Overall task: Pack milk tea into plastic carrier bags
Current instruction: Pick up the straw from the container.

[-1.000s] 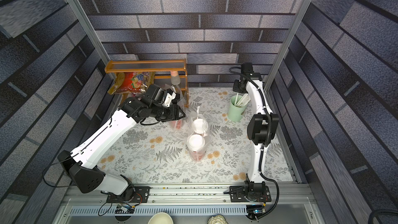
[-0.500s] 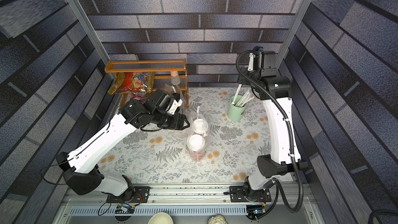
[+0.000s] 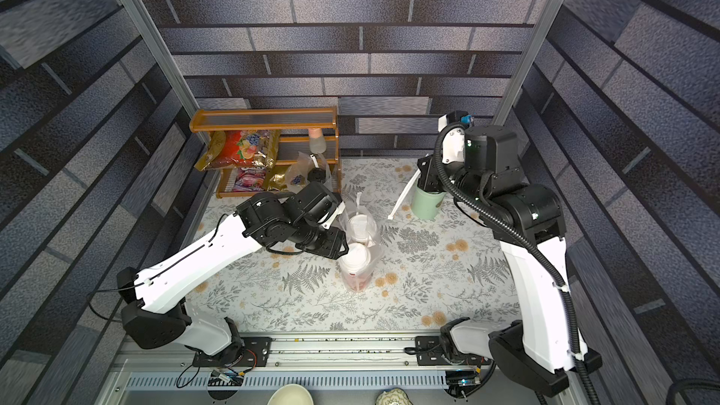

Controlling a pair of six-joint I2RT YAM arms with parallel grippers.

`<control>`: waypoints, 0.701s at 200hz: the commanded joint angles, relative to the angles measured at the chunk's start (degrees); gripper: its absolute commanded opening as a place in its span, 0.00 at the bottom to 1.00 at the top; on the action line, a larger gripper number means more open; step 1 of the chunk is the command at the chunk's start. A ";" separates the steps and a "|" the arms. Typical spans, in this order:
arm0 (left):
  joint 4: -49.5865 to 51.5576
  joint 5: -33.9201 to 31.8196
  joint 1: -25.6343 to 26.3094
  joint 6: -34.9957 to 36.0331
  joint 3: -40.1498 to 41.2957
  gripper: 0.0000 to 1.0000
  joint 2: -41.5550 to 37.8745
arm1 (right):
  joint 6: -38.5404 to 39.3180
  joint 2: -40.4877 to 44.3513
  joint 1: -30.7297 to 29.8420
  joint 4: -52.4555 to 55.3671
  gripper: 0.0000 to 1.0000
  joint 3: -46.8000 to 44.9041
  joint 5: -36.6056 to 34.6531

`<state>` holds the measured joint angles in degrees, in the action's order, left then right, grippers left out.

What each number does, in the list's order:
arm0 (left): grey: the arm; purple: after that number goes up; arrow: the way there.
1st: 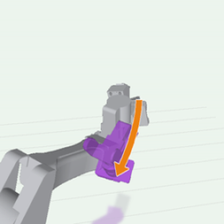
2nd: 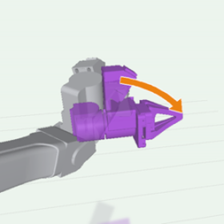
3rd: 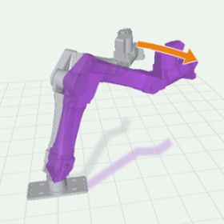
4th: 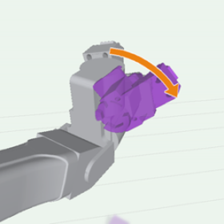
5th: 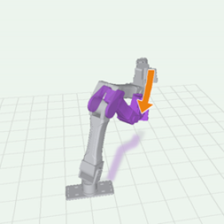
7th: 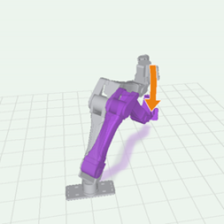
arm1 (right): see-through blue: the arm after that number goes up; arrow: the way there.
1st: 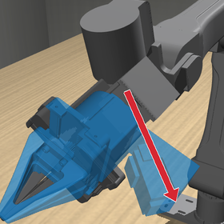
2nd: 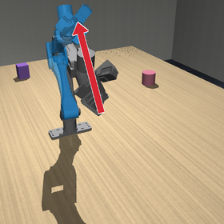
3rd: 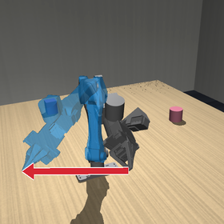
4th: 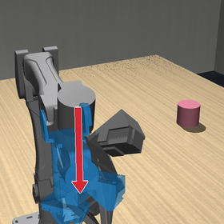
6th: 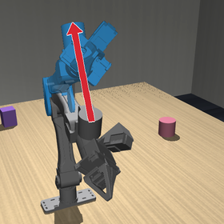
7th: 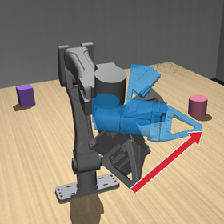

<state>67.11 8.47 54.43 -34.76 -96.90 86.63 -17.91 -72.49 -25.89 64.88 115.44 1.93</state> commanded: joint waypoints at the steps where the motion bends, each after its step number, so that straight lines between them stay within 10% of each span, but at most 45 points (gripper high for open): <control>1: -0.34 -1.83 0.45 -1.42 2.01 0.40 -1.90 | -3.37 1.89 -3.93 -3.81 0.00 -4.49 2.97; 36: -1.09 -1.87 0.24 -2.23 3.65 0.18 -3.72 | -4.74 4.15 -10.02 -6.44 0.00 -10.33 1.36; 140: -5.29 1.13 -1.38 -3.68 7.55 0.04 -6.60 | -5.12 1.70 -24.67 -11.83 0.00 -18.38 -0.59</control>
<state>63.24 8.54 54.00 -37.19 -90.70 82.61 -22.31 -70.39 -48.25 54.78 99.48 2.70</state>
